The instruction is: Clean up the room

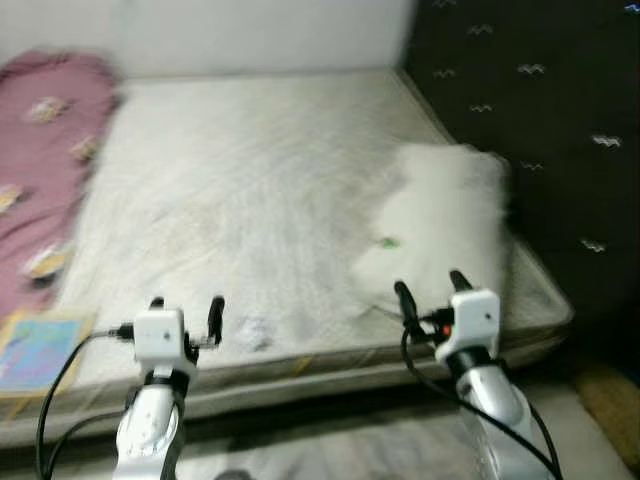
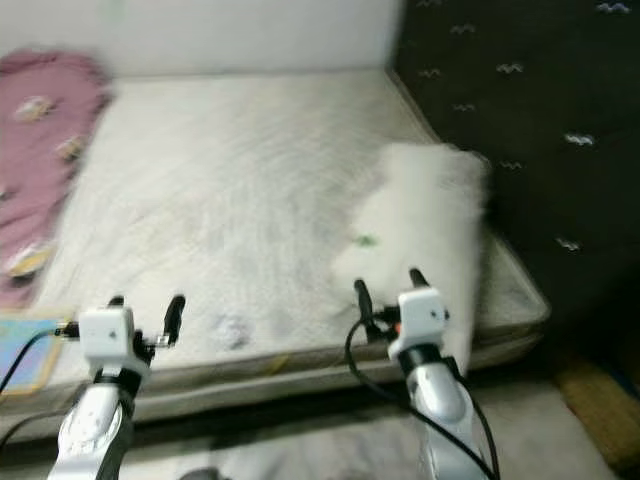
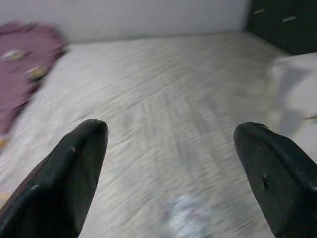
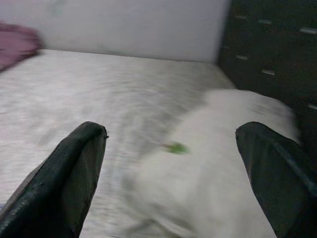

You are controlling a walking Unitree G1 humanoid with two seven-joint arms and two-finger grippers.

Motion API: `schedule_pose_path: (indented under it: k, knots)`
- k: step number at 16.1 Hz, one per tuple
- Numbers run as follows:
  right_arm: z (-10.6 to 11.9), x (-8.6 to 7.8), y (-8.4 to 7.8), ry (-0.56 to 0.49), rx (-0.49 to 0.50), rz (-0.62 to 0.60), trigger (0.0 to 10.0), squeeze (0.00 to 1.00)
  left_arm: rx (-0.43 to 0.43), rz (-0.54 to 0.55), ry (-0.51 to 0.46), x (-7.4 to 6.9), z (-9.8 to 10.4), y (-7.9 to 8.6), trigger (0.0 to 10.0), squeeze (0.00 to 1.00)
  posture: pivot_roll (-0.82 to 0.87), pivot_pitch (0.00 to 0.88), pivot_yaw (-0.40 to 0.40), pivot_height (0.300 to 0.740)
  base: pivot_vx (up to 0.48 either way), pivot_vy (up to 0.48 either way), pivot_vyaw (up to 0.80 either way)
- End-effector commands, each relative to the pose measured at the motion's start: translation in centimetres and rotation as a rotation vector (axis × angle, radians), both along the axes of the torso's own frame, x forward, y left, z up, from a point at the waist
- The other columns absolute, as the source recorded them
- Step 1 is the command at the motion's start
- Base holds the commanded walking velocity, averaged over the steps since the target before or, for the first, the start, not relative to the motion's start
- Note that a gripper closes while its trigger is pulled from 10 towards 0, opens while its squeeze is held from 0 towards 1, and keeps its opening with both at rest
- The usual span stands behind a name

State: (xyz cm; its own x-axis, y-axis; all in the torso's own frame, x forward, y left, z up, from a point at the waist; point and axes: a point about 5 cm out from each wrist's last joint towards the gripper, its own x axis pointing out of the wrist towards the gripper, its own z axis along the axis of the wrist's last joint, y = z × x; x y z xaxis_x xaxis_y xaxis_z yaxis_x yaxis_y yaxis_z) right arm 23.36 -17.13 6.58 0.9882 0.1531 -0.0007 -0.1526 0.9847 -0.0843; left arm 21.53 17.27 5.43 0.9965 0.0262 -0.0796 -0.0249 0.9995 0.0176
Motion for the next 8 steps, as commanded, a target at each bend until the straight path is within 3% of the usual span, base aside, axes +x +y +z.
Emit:
schedule_pose_path:
  k: [1, 6, 8]
  knots:
    - [-0.27, -0.41, -1.19, 0.020, 0.001, -0.044, 10.0, 0.00, -0.018, -0.041, -0.009, 0.13, 0.28, -1.10, 10.0, 0.00, 0.00, 0.036, -0.034, 0.740, 0.274, 0.000, 0.00]
    - [-0.62, -0.41, -1.74, 0.060, -0.013, -0.070, 10.0, 0.00, -0.015, -0.057, -0.003, -0.22, 0.32, -1.18, 10.0, 0.00, 0.00, 0.043, -0.036, 0.740, 0.278, 0.000, 0.00]
    - [-0.79, -0.63, -1.59, 0.073, -0.027, -0.040, 10.0, 0.00, -0.010, -0.029, 0.008, -0.54, 0.28, -0.83, 10.0, 0.00, 0.02, 0.040, -0.042, 0.740, 0.000, 0.000, 0.00]
